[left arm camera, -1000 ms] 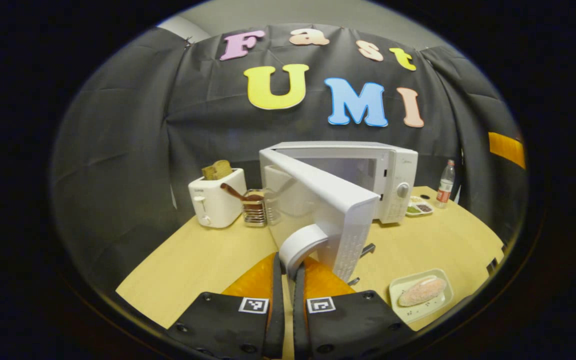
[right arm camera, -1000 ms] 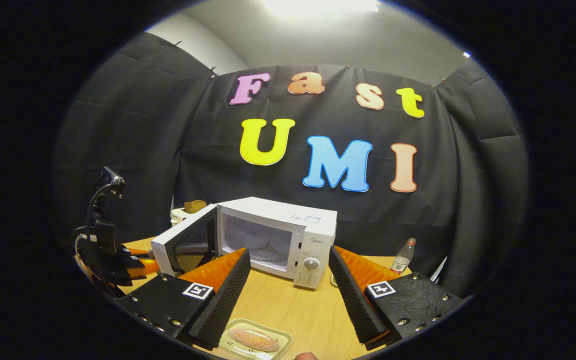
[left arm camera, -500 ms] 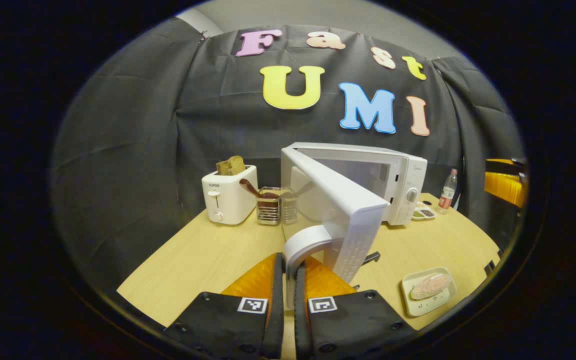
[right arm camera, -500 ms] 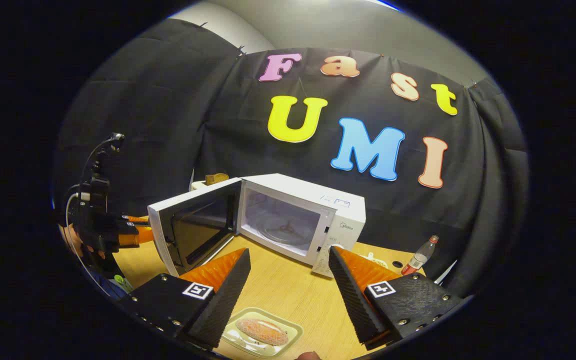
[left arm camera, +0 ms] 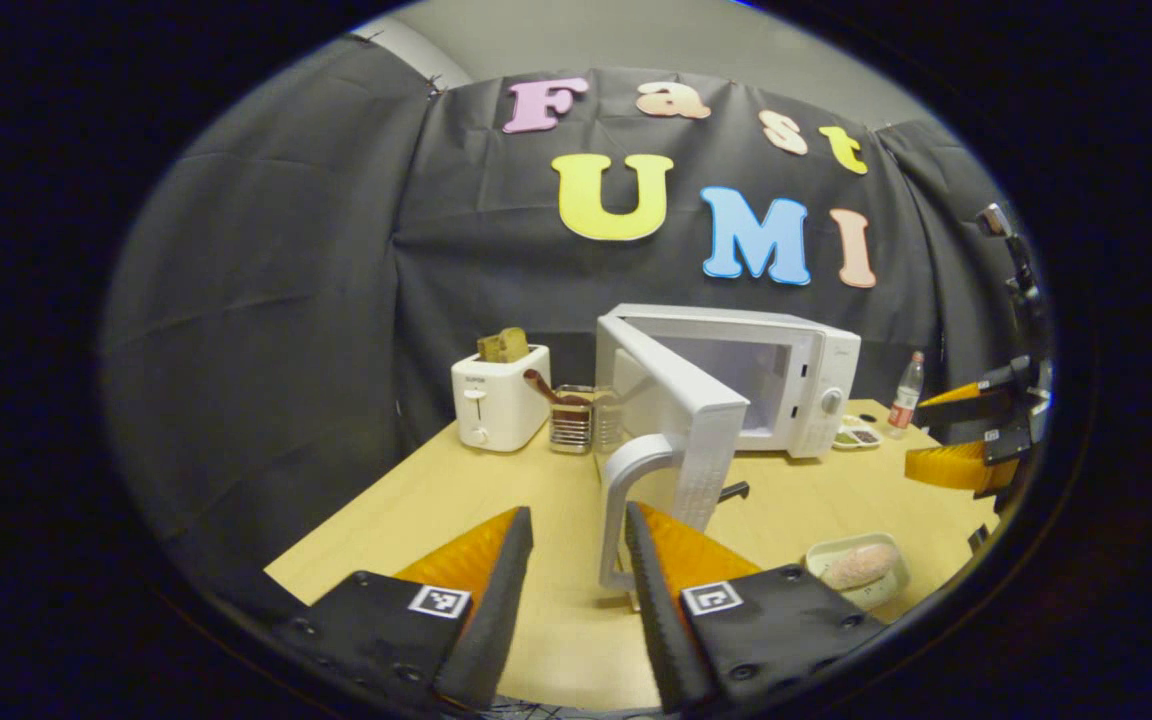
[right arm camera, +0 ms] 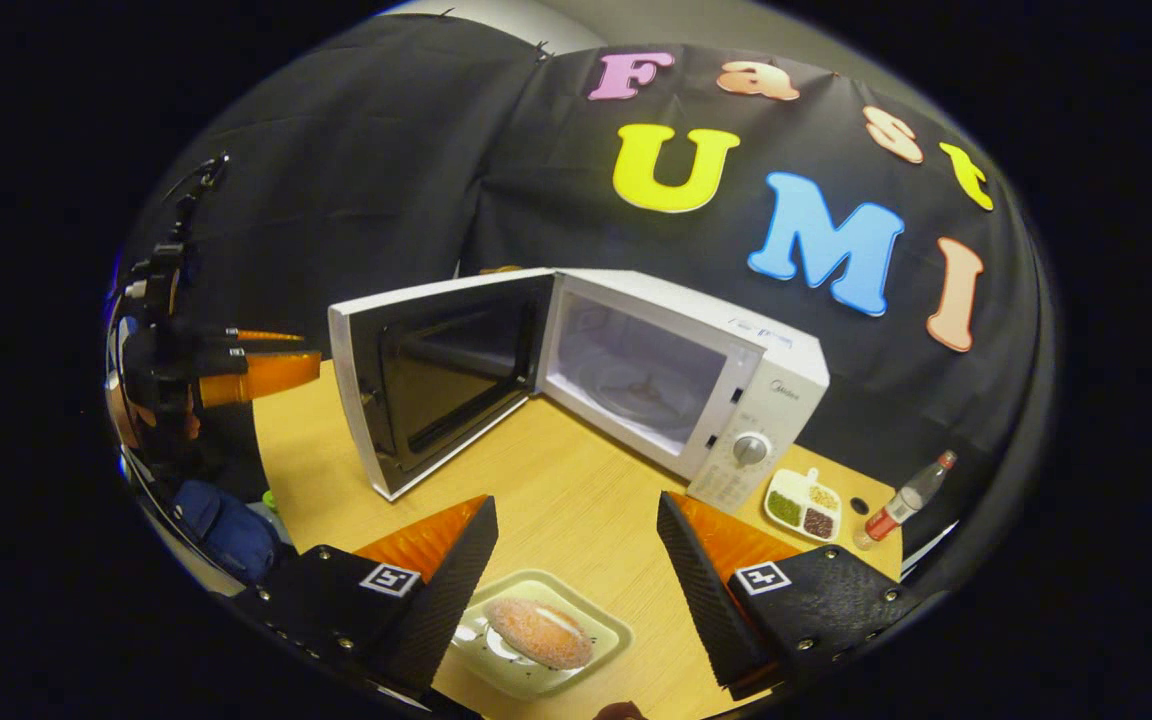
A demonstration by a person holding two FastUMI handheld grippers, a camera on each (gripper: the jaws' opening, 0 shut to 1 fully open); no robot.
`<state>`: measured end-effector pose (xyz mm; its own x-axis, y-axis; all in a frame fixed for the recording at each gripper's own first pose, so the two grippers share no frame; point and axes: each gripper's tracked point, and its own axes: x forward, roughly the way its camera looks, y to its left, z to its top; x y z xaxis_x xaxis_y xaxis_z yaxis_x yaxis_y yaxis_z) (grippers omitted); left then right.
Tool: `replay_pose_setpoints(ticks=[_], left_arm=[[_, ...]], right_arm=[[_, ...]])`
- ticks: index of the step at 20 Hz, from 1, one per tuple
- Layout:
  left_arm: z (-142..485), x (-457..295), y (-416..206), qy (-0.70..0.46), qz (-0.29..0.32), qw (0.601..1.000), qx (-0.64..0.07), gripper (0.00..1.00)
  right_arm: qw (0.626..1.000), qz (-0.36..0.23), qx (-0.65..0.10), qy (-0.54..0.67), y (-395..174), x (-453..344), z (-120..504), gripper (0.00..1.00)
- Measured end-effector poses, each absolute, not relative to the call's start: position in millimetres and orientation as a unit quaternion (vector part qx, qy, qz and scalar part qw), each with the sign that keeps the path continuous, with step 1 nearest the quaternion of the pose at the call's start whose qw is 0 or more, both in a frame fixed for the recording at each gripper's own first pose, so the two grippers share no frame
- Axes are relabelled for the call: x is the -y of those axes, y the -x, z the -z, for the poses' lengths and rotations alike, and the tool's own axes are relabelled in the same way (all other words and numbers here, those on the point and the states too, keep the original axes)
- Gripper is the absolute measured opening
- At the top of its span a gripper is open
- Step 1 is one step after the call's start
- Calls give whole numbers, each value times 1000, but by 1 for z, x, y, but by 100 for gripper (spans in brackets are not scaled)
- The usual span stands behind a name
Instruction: Open the microwave oven with the left hand, put the food in, and close the microwave oven.
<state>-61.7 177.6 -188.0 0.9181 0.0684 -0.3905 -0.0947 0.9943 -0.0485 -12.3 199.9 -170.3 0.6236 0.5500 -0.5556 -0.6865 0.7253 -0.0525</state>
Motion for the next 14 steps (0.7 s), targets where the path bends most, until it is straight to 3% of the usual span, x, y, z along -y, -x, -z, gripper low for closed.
replay_pose_setpoints(ticks=[2,3,14], left_arm=[[183,-188,72,30,-66,978,-197,94],[182,-189,78,32,-76,977,-196,99],[148,-207,92,51,-138,975,-164,94]], right_arm=[[866,-381,-292,142,22,-205,194,98],[854,-393,-304,151,28,-203,206,99],[758,-462,-405,218,60,-183,286,99]])
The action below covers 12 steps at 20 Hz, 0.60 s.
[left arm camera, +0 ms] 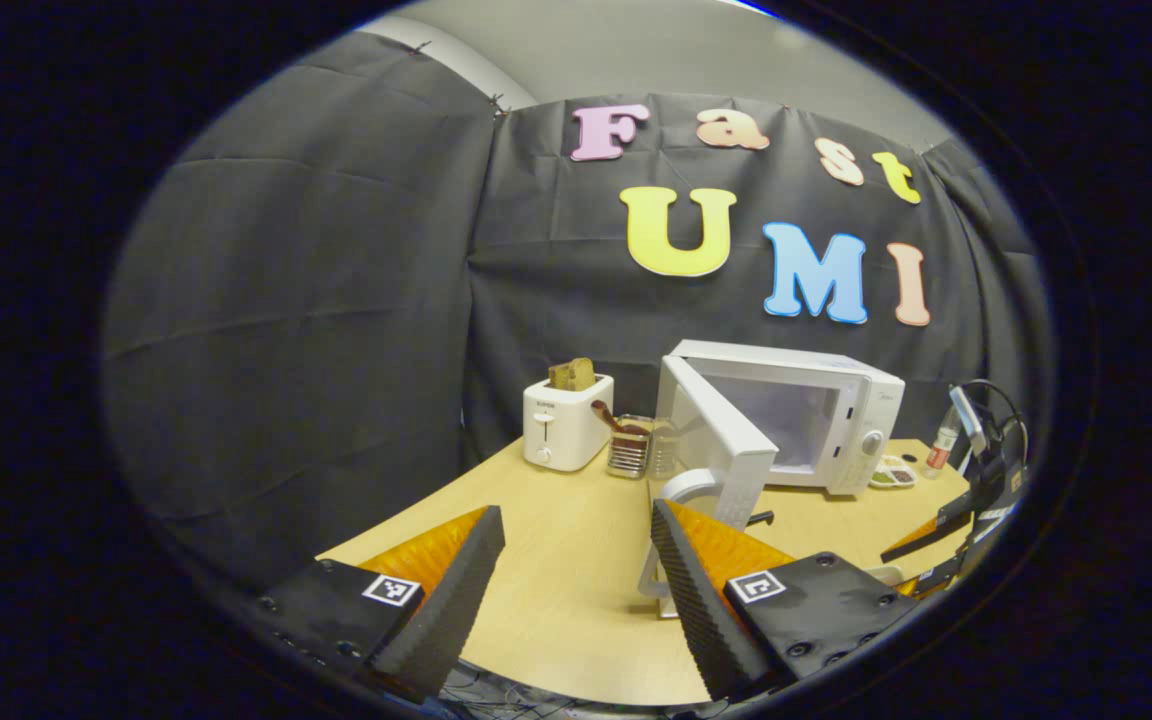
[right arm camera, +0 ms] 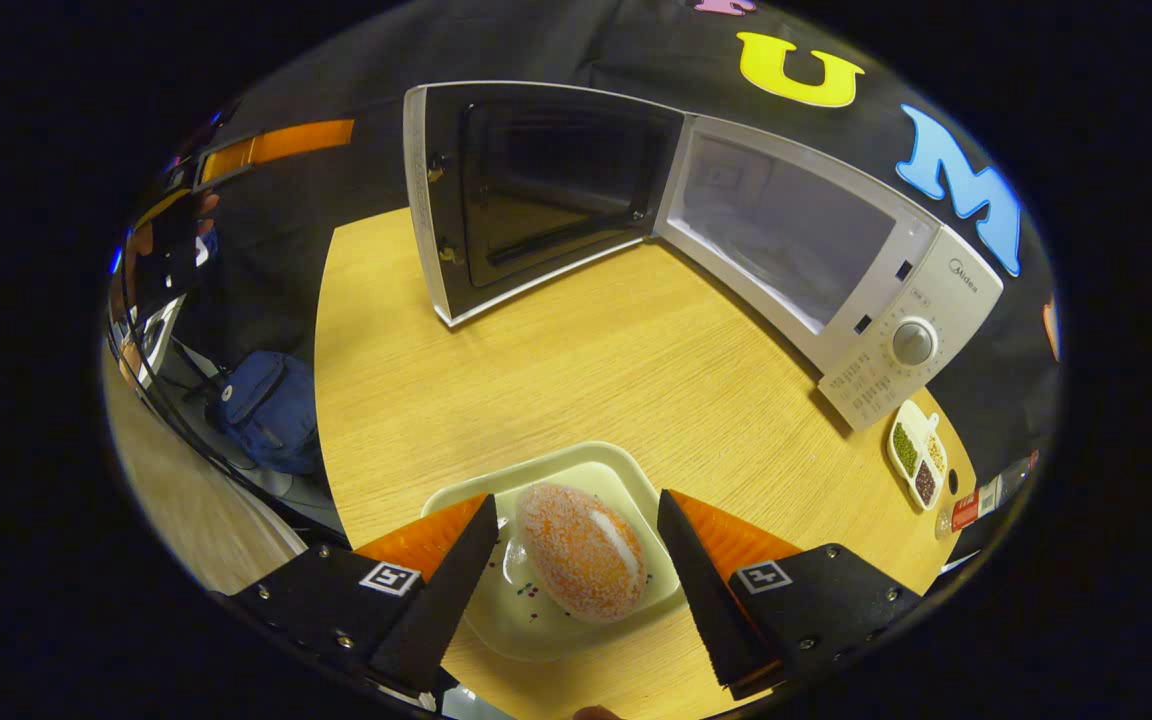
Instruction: Open the microwave oven with the left hand, put the food in, and close the microwave oven.
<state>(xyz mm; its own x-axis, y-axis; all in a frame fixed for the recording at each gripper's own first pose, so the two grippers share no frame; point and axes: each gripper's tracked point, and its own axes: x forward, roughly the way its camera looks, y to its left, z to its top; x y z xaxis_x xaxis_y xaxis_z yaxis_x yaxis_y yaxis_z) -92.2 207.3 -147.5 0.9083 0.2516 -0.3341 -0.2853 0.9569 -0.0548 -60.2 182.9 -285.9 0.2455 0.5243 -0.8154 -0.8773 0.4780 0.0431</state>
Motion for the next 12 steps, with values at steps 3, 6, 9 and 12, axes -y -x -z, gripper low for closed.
replay_pose_setpoints(ticks=[3,6,9,12], left_arm=[[152,-216,94,49,-151,973,-168,96],[155,-219,97,45,-152,971,-178,96],[156,-217,98,32,-149,971,-182,96],[153,-210,94,36,-142,973,-176,96]], right_arm=[[739,-467,-430,227,64,-174,306,99],[728,-466,-444,235,67,-169,320,99],[727,-463,-445,245,64,-169,321,85],[740,-456,-415,268,54,-171,307,78]])
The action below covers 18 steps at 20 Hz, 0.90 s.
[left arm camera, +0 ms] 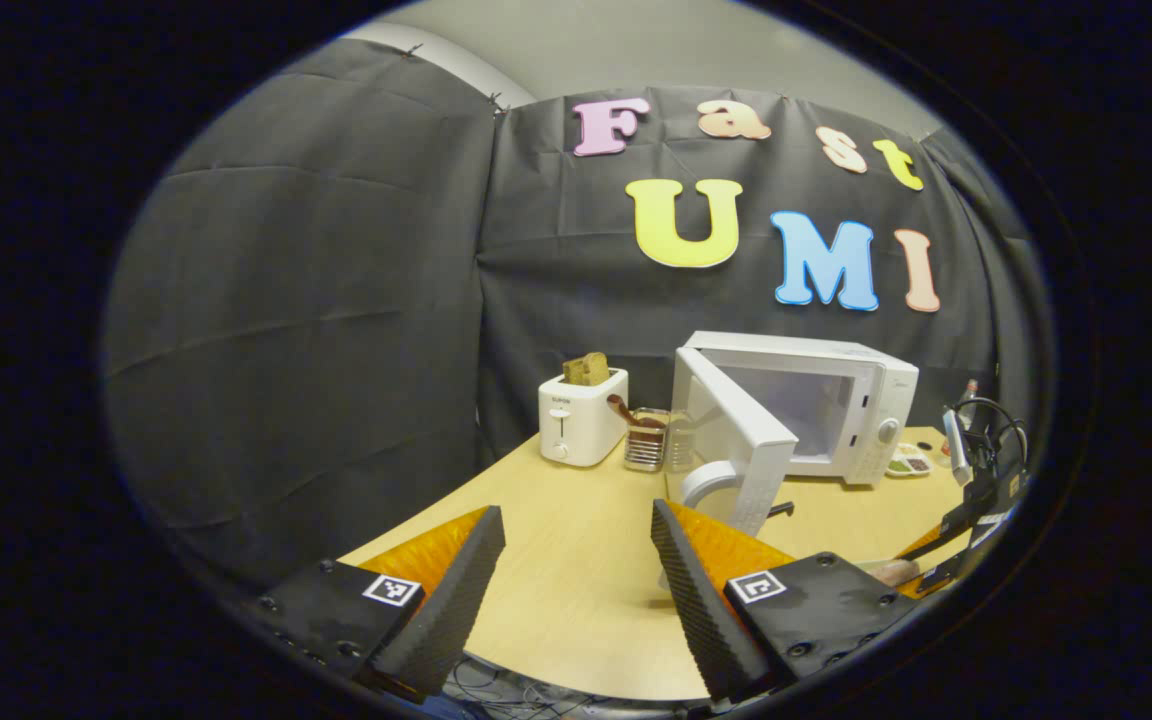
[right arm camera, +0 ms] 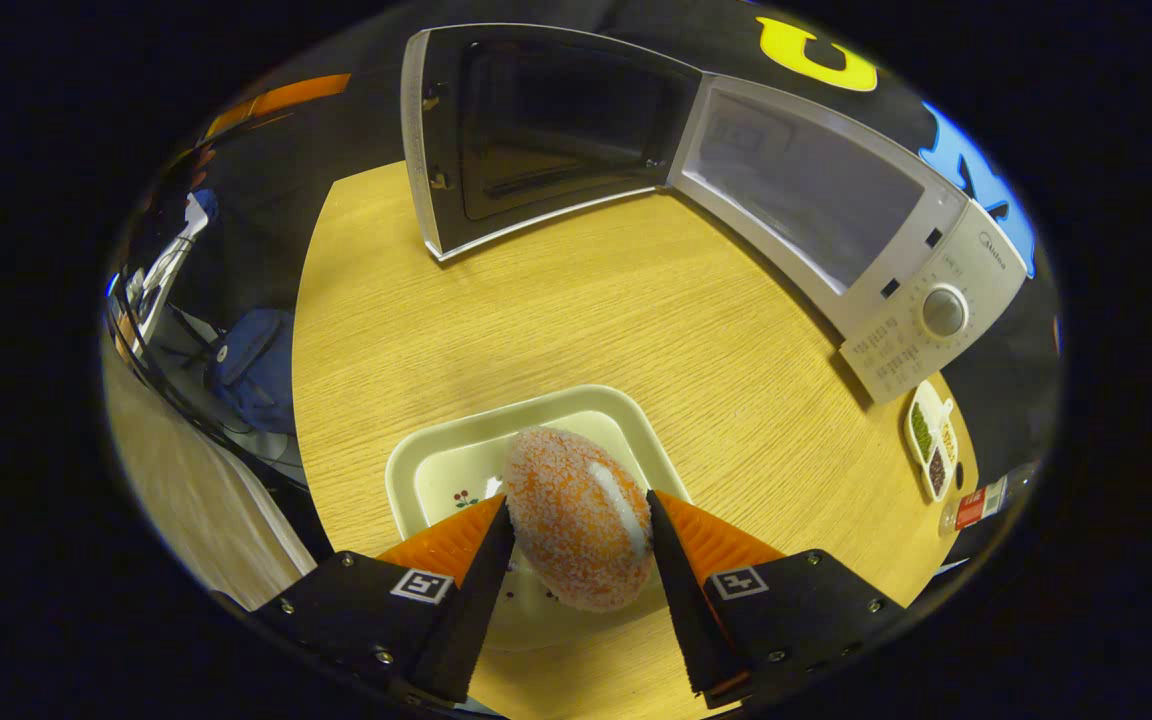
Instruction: Open the microwave oven with the left hand, put the food in, and close the microwave oven.
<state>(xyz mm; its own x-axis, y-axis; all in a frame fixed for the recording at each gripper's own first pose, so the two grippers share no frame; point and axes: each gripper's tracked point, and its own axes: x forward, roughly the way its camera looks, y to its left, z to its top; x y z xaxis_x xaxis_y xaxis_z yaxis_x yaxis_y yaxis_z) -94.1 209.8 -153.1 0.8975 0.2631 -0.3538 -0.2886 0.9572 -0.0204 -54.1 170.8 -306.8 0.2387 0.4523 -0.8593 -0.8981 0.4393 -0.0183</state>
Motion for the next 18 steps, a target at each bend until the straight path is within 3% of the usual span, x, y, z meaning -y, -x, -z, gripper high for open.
replay_pose_setpoints(ticks=[9,18], left_arm=[[149,-208,92,36,-137,976,-168,96],[147,-242,120,48,-197,965,-164,96]], right_arm=[[797,-448,-303,271,-1,-210,228,78],[840,-422,-206,271,-91,-263,175,78]])
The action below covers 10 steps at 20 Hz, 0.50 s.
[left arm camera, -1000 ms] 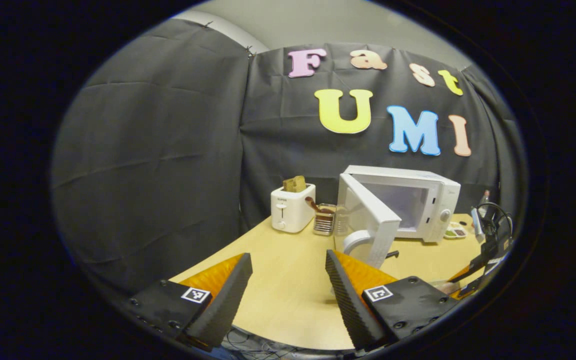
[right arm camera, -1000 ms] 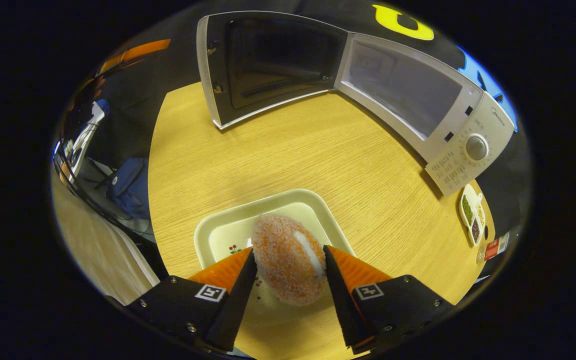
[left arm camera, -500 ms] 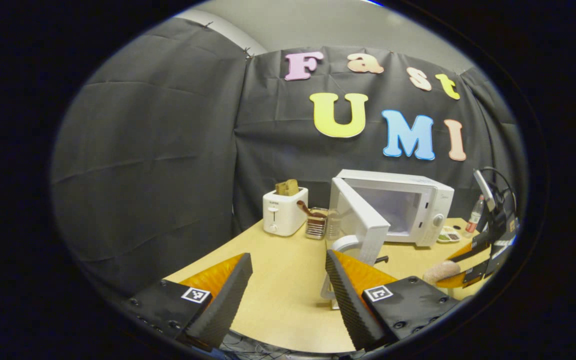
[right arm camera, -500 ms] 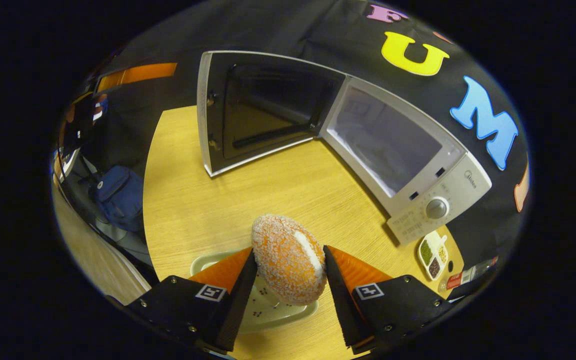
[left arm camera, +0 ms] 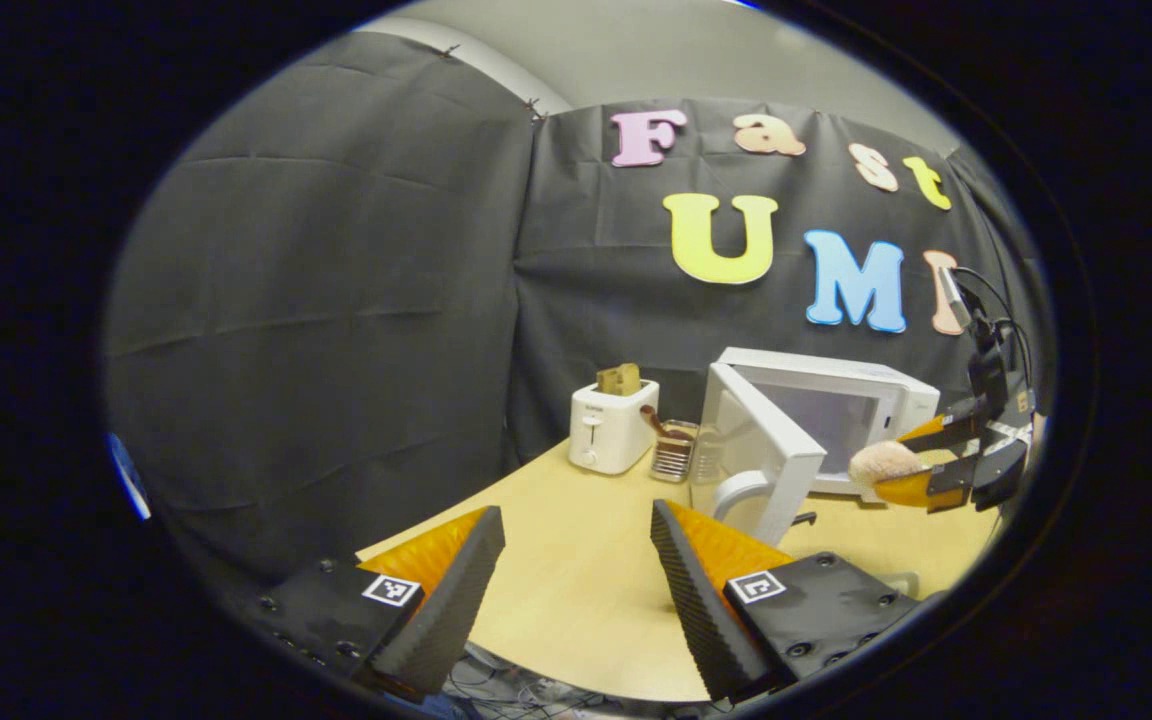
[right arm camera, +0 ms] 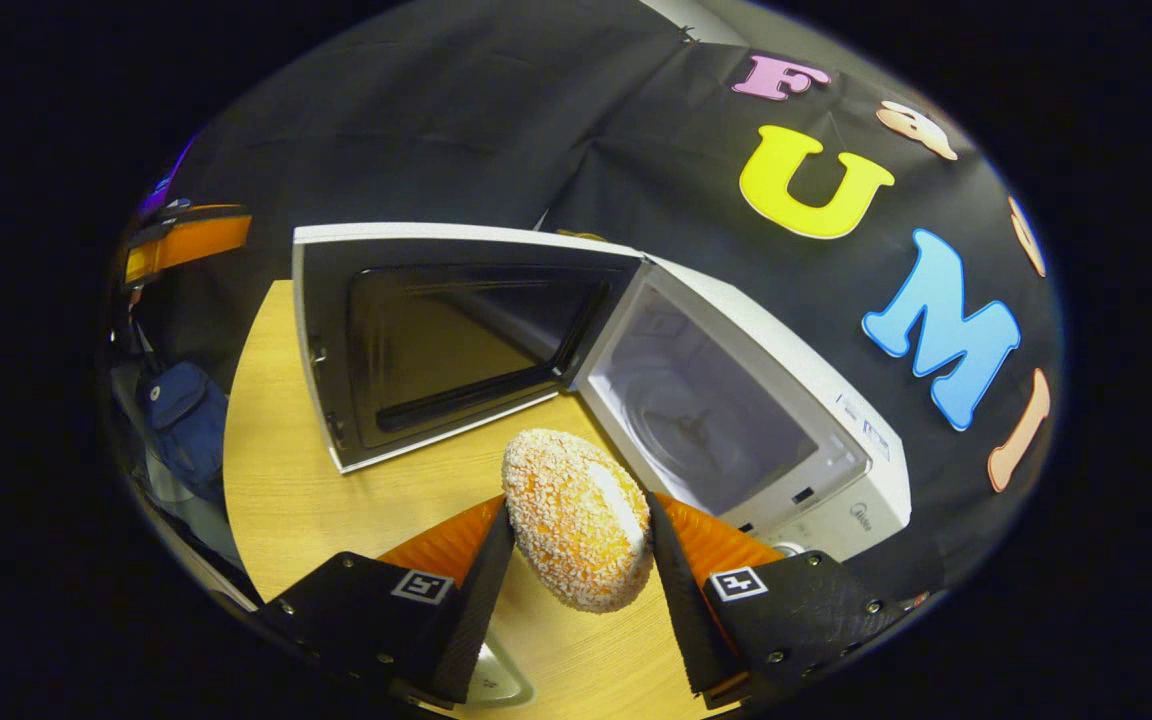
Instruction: Open the microwave oven with the left hand, put the food in, and close the microwave oven.
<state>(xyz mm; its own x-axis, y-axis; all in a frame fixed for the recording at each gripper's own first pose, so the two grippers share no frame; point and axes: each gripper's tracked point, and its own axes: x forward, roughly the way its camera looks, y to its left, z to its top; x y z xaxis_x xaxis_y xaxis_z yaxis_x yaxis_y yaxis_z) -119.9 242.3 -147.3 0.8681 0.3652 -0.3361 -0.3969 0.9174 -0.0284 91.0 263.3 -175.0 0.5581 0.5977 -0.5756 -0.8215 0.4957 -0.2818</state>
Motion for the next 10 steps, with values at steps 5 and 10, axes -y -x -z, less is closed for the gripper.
replay_pose_setpoints(ticks=[5,10], left_arm=[[142,-257,131,39,-227,959,-167,96],[148,-267,147,38,-257,948,-182,96]], right_arm=[[864,-393,-179,259,-142,-286,164,78],[878,-369,-146,267,-189,-306,170,78]])
